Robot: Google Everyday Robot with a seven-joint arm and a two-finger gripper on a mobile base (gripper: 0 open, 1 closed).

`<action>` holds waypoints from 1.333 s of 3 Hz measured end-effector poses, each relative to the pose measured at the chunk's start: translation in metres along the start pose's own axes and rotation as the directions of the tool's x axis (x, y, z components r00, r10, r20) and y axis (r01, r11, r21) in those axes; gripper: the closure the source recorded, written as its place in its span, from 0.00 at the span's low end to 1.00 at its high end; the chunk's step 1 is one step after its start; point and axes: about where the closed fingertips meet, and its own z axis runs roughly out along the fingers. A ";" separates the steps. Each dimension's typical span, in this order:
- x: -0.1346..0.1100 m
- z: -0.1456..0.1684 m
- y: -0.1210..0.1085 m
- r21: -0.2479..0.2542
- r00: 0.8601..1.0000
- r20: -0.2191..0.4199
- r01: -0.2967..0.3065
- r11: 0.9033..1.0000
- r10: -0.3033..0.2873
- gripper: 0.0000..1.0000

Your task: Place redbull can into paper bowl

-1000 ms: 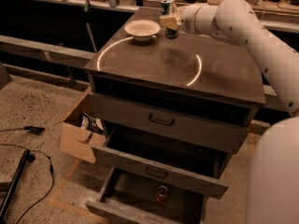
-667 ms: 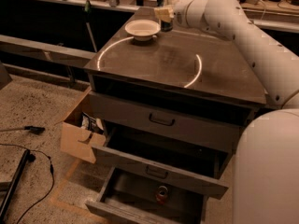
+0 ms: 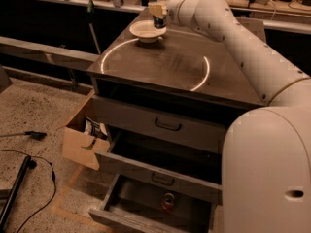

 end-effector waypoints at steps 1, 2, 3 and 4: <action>0.003 0.019 0.008 0.003 1.000 0.023 0.002 1.000 -0.002 1.00; 0.006 0.035 0.015 0.007 0.999 0.043 0.008 1.000 -0.008 1.00; 0.012 0.050 0.019 0.027 0.998 0.051 0.028 0.999 -0.029 0.87; 0.015 0.058 0.018 0.047 0.998 0.045 0.049 0.998 -0.051 0.64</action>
Offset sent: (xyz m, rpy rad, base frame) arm 0.0324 0.0458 -0.0148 0.0251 -0.0734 -0.0119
